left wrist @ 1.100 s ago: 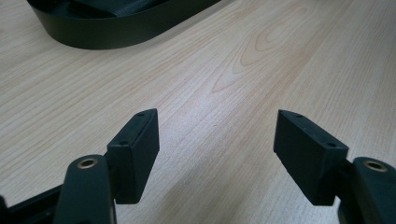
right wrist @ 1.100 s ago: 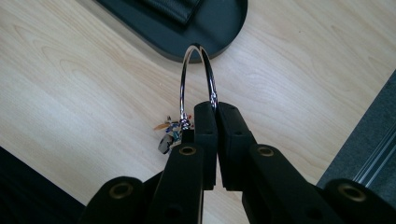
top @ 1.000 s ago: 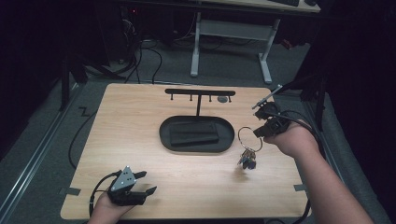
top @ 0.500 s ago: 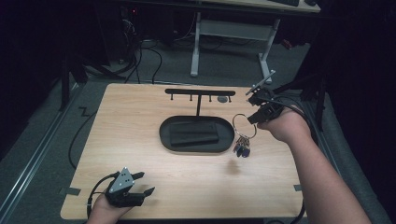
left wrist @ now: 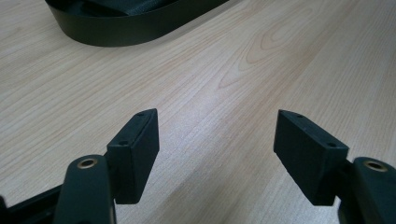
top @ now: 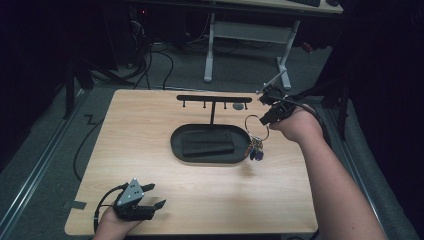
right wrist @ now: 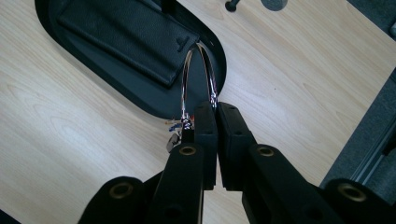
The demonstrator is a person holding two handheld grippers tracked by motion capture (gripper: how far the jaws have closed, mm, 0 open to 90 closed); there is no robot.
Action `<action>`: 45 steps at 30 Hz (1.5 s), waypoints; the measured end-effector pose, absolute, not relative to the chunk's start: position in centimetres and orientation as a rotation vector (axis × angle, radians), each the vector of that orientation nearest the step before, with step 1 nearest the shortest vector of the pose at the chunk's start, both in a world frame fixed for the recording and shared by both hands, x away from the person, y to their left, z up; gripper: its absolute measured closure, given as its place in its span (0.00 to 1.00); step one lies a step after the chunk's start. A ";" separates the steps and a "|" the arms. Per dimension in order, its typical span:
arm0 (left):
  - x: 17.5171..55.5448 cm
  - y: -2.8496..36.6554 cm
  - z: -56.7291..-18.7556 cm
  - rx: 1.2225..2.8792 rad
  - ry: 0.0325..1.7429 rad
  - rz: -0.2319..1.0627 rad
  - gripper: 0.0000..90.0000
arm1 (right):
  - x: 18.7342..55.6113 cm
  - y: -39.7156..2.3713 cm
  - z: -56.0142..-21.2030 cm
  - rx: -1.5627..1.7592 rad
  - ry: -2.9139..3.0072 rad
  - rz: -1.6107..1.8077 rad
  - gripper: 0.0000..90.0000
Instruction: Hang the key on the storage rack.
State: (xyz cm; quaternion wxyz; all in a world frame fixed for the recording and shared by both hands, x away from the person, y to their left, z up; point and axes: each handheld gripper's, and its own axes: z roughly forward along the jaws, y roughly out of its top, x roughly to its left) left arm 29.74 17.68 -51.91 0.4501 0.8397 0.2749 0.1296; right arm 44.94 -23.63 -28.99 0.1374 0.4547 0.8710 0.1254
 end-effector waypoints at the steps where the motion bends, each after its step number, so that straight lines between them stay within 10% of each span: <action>1: 29.7 17.6 -51.9 2.076 0.678 0.322 0.35 | 45.3 -23.4 -29.1 1.312 2.521 0.367 0.98; 45: 29.7 17.7 -51.9 2.085 0.662 0.339 0.35 | 51.4 -22.2 -31.4 1.353 2.483 0.346 0.98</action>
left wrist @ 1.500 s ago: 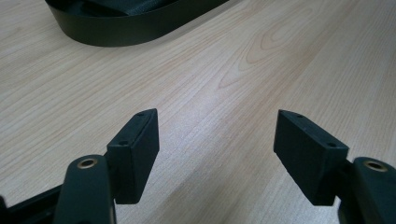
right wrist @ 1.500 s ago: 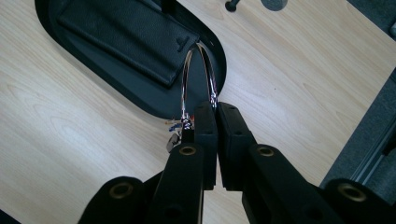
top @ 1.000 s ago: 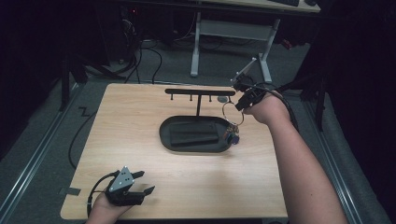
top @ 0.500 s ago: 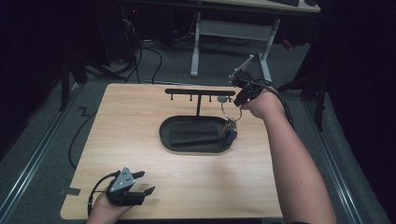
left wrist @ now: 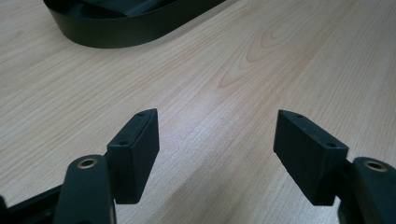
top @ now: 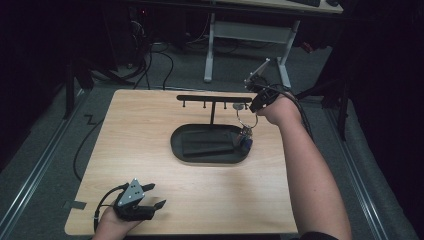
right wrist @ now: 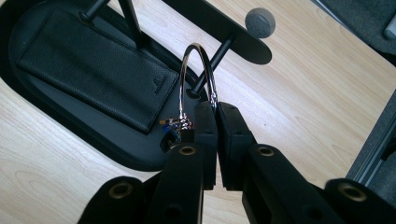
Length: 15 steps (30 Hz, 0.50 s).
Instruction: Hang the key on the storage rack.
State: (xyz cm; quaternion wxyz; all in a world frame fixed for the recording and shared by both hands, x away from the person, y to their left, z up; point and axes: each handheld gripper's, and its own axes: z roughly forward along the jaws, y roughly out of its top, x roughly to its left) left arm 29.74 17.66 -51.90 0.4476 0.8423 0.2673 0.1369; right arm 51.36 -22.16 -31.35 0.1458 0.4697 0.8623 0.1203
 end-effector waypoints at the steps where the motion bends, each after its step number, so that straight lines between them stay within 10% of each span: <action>1: 29.7 17.7 -51.9 2.084 0.662 0.339 0.35 | 51.4 -22.1 -31.4 1.351 2.484 0.348 0.98; 15: 29.7 17.6 -51.9 2.085 0.659 0.335 0.35 | 51.0 -21.7 -31.5 1.346 2.463 0.367 0.88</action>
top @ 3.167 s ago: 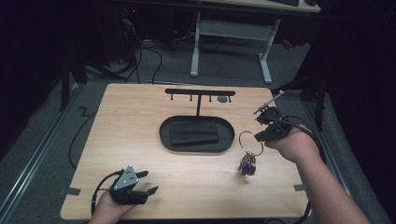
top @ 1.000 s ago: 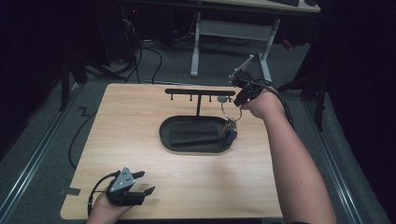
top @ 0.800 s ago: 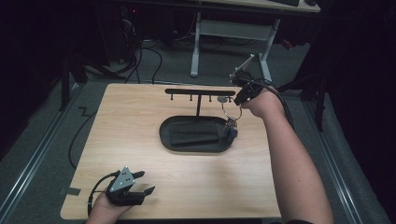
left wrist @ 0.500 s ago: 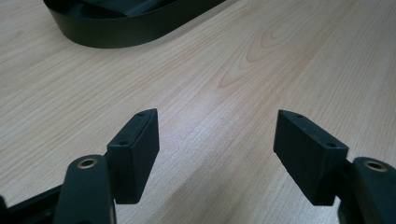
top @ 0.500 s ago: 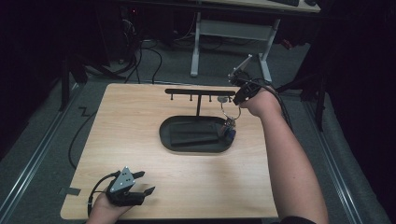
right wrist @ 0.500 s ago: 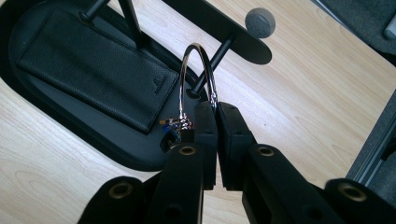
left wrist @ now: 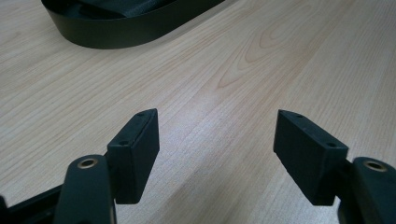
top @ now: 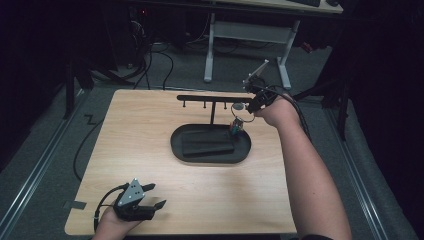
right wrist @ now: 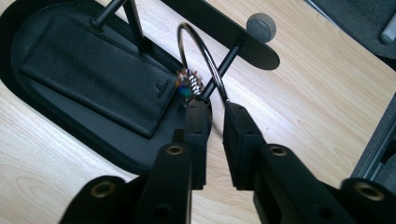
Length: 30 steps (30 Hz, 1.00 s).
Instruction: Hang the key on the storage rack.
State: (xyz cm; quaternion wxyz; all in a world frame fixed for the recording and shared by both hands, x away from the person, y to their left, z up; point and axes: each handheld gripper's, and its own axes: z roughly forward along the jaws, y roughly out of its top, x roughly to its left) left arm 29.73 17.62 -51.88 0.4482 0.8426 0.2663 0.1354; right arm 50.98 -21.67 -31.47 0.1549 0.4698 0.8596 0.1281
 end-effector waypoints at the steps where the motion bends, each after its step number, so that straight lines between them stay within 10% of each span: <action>1: 29.7 17.6 -51.9 2.085 0.659 0.335 0.35 | 50.8 -21.6 -31.5 1.350 2.461 0.371 0.85; 14: 29.9 17.4 -52.0 2.087 0.663 0.323 0.35 | 48.3 -22.5 -32.7 1.406 2.394 0.478 0.41; 30: 30.0 17.3 -52.1 2.094 0.667 0.318 0.35 | 43.1 -24.3 -34.7 1.418 2.276 0.667 0.22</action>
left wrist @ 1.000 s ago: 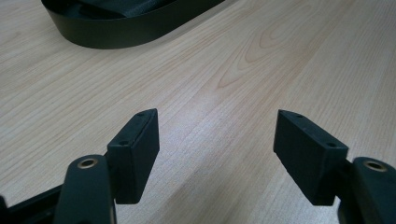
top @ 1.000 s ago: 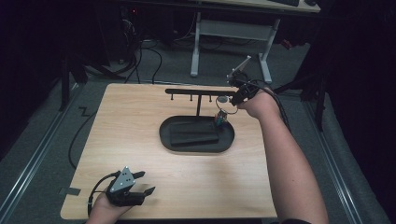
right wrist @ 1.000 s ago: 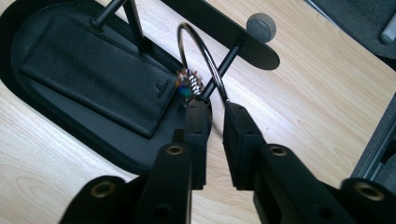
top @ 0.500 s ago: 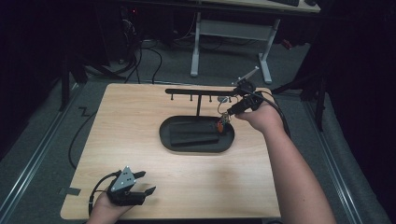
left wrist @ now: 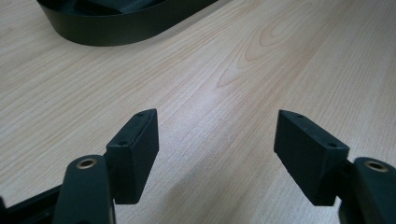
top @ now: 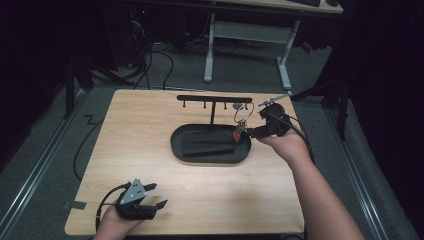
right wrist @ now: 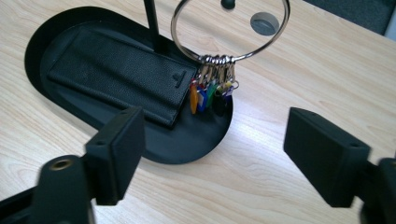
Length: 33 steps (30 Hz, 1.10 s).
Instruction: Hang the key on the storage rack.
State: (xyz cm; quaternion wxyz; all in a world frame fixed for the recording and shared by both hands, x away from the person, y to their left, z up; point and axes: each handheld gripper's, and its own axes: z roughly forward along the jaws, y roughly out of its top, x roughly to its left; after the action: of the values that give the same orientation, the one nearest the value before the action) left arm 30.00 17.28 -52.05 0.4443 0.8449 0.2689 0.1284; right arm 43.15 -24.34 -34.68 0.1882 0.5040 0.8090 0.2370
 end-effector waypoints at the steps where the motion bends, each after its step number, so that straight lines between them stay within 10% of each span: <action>1: 30.0 17.3 -52.1 2.094 0.667 0.317 0.35 | 42.9 -24.5 -34.9 1.425 2.273 0.683 0.20; 11: 29.9 17.2 -52.1 2.104 0.667 0.322 0.35 | 39.5 -25.3 -37.7 1.402 2.204 0.743 0.02; 33: 29.8 16.9 -52.3 2.111 0.677 0.326 0.35 | 26.6 -27.9 -50.7 1.345 1.939 1.176 0.01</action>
State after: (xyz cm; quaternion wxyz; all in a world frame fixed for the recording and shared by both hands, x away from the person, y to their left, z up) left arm 29.78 16.94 -52.28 0.4352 0.8481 0.2721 0.1311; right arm 26.58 -27.88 -50.68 0.2499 0.4940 0.7120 0.4318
